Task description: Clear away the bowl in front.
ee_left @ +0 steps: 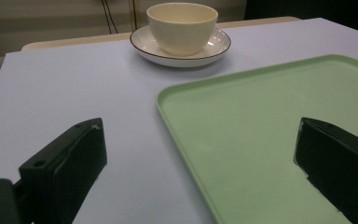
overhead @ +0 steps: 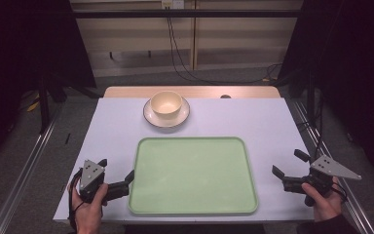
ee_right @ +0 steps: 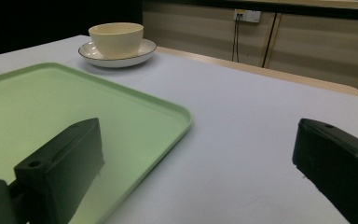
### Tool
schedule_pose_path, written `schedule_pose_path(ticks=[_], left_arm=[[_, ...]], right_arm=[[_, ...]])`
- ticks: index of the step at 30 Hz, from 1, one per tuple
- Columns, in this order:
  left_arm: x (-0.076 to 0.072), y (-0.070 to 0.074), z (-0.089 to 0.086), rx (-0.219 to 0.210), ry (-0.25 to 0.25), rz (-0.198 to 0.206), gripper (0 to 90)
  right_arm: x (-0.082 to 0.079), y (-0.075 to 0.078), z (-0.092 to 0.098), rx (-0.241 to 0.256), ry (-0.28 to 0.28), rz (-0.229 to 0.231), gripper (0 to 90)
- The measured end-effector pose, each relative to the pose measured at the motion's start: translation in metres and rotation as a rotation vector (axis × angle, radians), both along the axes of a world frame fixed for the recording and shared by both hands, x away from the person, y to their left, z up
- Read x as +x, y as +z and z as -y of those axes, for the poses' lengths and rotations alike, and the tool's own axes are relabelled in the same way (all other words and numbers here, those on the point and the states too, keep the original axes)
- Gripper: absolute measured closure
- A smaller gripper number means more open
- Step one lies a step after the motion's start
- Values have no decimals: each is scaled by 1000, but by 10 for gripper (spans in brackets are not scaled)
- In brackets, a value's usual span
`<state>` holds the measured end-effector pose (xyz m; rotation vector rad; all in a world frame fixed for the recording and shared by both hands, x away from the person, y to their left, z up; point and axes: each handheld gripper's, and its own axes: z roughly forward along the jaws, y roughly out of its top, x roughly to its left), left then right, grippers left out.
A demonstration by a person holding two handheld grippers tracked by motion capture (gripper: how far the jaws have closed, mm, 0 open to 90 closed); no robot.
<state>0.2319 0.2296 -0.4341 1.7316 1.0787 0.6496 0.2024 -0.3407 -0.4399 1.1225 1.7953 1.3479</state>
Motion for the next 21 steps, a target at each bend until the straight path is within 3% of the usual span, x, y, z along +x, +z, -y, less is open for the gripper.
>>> schedule_pose_path(ticks=[6, 21], left_arm=[[0, 0, -1, -3, 15, -1, 19], [0, 1, 1, -23, -1, 4, 26]], right_arm=[[0, -2, -3, -2, 21, 6, 9], [-1, -1, -3, 14, 38, 15, 10]])
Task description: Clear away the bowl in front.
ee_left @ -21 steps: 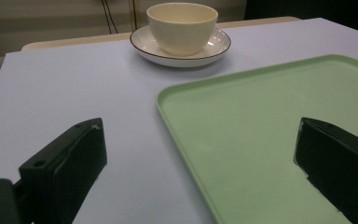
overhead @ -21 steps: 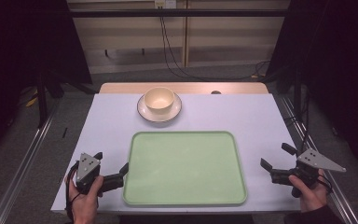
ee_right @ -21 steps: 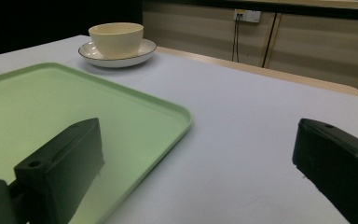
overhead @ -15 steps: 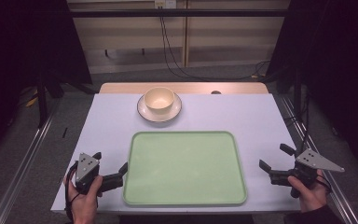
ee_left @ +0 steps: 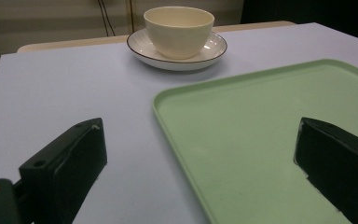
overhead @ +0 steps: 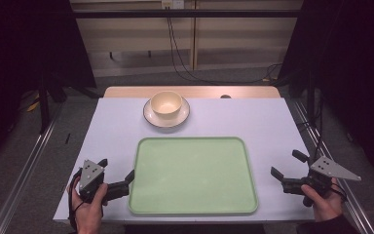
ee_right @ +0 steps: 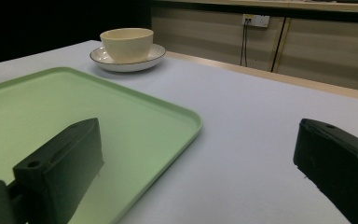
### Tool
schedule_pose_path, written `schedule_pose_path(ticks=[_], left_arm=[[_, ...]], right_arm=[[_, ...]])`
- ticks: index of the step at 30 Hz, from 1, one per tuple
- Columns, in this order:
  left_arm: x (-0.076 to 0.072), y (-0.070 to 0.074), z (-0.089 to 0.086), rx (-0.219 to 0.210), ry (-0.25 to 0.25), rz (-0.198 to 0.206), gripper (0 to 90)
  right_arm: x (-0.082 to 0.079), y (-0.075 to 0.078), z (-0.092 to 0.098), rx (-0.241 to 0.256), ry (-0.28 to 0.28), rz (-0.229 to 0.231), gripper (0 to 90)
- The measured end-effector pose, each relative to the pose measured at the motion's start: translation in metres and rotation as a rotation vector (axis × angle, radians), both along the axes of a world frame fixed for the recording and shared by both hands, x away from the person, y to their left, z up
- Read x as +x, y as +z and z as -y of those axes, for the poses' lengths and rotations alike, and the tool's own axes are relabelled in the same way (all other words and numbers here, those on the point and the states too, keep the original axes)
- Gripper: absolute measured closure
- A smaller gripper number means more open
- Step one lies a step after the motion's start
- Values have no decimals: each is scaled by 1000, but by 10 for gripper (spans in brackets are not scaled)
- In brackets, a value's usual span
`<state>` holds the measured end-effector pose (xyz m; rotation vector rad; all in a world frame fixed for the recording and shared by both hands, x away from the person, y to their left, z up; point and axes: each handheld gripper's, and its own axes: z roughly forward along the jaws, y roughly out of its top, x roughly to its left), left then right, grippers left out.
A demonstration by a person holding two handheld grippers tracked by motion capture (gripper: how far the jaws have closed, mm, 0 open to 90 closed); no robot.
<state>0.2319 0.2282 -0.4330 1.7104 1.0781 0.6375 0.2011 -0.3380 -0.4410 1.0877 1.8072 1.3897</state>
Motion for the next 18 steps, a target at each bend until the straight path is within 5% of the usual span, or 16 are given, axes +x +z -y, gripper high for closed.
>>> schedule_pose_path(ticks=[10, 18], left_arm=[[11, 4, 12, -25, -52, -21, 18], [23, 9, 20, -16, -63, 3, 21]], right_arm=[[0, -1, -1, 2, -1, 0, 12], [0, -1, -1, 1, 4, 2, 12]])
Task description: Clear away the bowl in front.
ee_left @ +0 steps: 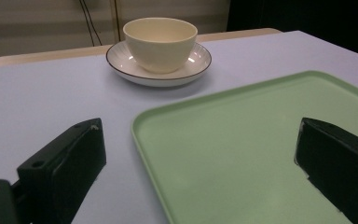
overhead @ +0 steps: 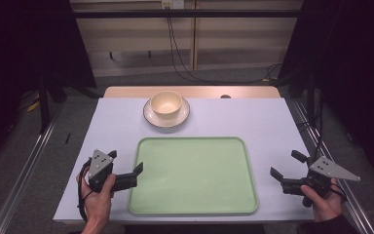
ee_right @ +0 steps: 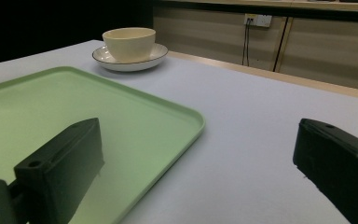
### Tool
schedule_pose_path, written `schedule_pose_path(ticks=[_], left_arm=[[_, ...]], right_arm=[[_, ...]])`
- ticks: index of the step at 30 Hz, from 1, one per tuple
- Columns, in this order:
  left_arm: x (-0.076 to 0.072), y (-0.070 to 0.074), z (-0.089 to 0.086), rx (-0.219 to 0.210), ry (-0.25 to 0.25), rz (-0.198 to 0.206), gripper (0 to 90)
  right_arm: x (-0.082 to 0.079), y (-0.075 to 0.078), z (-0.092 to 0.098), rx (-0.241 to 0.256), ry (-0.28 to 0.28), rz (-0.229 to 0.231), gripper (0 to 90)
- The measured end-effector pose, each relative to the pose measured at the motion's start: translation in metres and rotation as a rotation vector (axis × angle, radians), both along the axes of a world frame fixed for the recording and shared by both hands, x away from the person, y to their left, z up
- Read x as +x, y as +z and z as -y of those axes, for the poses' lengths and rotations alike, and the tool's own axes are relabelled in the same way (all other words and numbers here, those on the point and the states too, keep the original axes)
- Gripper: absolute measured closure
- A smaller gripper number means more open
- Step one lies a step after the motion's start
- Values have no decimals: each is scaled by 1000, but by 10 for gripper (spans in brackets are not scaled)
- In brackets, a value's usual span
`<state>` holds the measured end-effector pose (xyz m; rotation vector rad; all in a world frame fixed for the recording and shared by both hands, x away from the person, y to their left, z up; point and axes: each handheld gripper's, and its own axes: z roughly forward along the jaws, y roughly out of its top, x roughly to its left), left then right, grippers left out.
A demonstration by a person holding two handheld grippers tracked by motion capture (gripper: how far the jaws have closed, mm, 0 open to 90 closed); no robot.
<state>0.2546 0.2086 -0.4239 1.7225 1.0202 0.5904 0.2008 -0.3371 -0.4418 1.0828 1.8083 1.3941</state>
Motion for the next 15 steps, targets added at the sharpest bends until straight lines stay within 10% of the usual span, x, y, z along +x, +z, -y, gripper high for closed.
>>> schedule_pose_path(ticks=[15], left_arm=[[23, 7, 15, -1, -40, -2, 21]], right_arm=[[0, 0, 0, -1, -2, 1, 13]])
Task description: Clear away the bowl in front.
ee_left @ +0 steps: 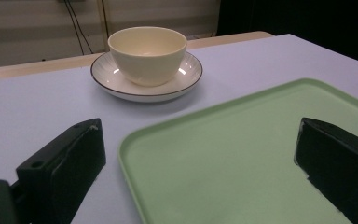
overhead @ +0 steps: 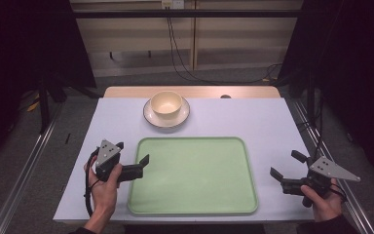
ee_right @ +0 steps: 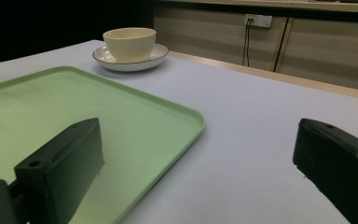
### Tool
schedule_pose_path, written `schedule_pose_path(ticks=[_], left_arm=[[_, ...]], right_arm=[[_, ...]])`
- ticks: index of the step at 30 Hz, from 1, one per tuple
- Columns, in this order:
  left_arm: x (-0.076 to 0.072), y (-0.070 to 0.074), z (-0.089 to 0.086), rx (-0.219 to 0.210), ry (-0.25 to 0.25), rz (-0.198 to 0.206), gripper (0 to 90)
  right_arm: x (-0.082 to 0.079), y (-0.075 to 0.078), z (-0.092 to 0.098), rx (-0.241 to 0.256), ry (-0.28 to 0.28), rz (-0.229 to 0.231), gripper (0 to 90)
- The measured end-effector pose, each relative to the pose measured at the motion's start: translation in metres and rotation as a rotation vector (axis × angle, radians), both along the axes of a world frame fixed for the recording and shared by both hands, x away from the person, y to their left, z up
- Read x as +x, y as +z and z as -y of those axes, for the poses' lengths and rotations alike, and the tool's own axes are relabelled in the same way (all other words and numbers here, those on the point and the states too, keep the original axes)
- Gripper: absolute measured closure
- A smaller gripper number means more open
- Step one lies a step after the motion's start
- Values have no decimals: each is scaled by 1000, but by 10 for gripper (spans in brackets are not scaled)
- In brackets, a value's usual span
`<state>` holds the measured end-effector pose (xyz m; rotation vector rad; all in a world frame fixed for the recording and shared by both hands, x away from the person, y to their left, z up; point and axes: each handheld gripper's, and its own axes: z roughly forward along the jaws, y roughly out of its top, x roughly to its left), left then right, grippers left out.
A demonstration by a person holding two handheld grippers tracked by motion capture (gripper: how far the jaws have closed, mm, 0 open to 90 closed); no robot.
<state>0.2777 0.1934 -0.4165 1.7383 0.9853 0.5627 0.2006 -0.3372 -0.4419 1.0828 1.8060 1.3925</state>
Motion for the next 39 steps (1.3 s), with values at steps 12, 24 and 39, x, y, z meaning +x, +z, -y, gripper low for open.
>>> schedule_pose_path(ticks=[12, 24, 39], left_arm=[[13, 10, 17, 1, -43, 8, 20], [22, 17, 40, 12, -105, 8, 23], [58, 25, 62, 34, -168, -18, 21]], right_arm=[[0, 0, 0, 6, -2, 5, 15], [0, 0, 0, 10, -2, 9, 16], [0, 0, 0, 8, 3, 10, 16]])
